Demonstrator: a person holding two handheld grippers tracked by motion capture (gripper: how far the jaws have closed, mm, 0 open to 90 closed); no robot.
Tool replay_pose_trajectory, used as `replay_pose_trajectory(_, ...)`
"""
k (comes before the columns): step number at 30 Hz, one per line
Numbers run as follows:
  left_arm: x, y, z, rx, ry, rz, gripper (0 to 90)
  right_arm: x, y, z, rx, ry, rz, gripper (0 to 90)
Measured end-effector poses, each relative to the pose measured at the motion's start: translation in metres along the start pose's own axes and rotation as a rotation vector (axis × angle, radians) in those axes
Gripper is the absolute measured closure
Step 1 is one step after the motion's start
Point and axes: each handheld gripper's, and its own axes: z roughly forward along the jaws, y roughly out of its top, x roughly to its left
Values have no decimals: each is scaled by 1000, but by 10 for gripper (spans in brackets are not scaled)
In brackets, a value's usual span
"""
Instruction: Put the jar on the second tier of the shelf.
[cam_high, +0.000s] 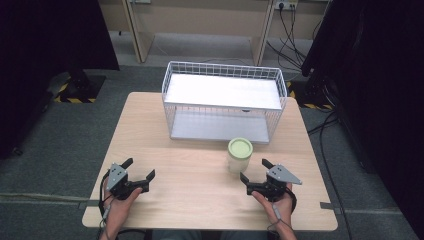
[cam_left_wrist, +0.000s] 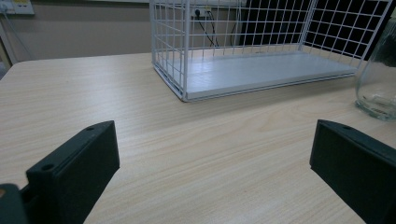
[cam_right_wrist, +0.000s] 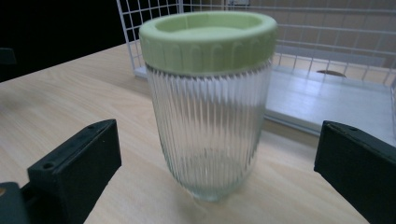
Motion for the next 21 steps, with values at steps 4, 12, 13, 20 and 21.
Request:
replay_pose_trajectory(4, 0, 0, 0, -2, -1, -2, 6, -1, 6, 14, 4, -9, -9, 7)
replay_pose_trajectory(12, 0, 0, 0, 2, -1, -2, 6, 0, 14, 35, 6, -3, -32, 17)
replay_pose_trajectory(13, 0, 0, 0, 1, -1, -4, 6, 1, 15, 38, 7, -2, -32, 17)
replay_pose_trajectory(20, 1, 0, 0, 2, -4, -5, 6, 2, 18, 51, 7, 3, -48, 77)
replay_pose_trajectory(21, 1, 0, 0, 2, -5, -5, 6, 2, 18, 52, 7, 3, -52, 97)
